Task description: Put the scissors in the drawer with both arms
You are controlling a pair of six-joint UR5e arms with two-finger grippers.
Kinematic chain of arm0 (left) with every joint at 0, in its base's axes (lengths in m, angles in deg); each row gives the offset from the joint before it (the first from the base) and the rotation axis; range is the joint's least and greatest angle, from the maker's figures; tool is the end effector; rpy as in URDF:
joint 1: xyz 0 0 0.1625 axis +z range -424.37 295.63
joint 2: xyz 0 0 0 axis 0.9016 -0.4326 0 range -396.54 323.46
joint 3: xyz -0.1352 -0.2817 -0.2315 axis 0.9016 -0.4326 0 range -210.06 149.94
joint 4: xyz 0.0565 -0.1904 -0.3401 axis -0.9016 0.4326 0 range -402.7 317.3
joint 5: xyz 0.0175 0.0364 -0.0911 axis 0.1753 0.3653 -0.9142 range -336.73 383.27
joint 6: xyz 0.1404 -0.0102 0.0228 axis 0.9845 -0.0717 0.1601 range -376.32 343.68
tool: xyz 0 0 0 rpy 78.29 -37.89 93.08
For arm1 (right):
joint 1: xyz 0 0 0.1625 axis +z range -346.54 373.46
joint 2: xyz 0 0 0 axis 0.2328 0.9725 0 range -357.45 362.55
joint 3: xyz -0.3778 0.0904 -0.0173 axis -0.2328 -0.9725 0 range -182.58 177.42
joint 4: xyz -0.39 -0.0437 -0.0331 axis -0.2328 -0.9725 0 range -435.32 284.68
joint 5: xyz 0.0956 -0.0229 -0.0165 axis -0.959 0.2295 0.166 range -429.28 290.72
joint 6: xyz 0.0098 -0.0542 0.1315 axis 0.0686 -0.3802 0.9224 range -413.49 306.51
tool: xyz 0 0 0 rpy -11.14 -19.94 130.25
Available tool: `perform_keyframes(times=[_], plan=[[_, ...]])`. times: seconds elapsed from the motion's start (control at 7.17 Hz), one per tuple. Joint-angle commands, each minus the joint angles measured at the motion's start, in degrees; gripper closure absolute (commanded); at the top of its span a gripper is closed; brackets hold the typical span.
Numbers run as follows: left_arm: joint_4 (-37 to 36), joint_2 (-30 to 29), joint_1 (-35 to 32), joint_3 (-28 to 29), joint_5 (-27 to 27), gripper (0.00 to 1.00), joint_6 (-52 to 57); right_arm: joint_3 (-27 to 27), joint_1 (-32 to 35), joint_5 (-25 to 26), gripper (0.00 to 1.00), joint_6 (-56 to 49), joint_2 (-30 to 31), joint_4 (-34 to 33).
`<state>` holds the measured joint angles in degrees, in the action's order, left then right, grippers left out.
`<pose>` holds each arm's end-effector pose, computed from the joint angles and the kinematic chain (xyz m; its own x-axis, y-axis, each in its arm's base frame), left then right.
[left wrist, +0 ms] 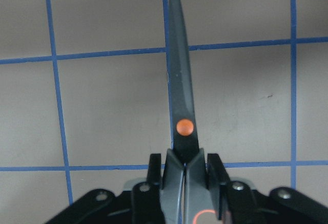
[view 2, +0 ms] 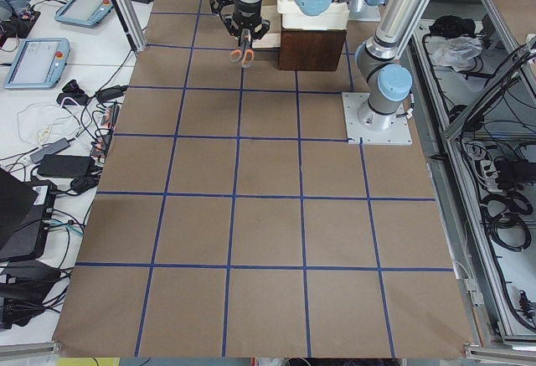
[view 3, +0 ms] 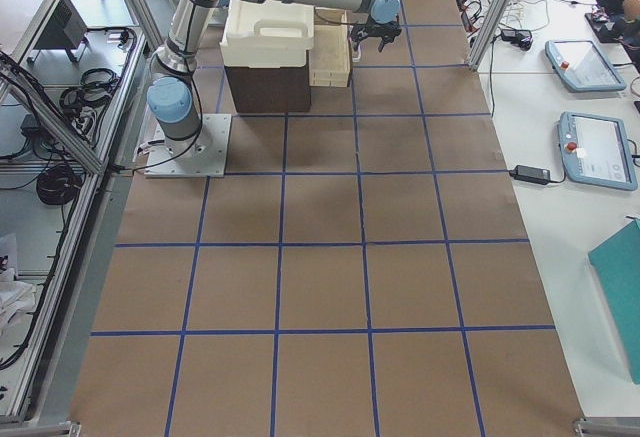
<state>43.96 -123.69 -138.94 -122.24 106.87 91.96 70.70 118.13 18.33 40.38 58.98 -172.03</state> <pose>-0.0213 -0.4837 0.4208 0.0492 0.9936 -0.1015 0.9948 -0.0578 -0.0835 0.2975 -0.5866 0.2213 -0.1832 0.9668 0.1783 0.9831 0.1809 0.0289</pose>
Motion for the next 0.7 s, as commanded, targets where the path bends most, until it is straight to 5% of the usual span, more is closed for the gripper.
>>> perform_keyframes(times=[0.0, 0.56], plan=[[0.00, -0.04, 0.04, -0.02, -0.19, 0.97, 0.00, -0.15, -0.35, 0.10, 0.00, -0.52, -0.36, -0.67], [0.00, -0.04, 0.04, -0.02, -0.28, 0.97, 0.09, -2.77, -2.19, 0.19, 0.00, -2.37, -0.53, -0.76]])
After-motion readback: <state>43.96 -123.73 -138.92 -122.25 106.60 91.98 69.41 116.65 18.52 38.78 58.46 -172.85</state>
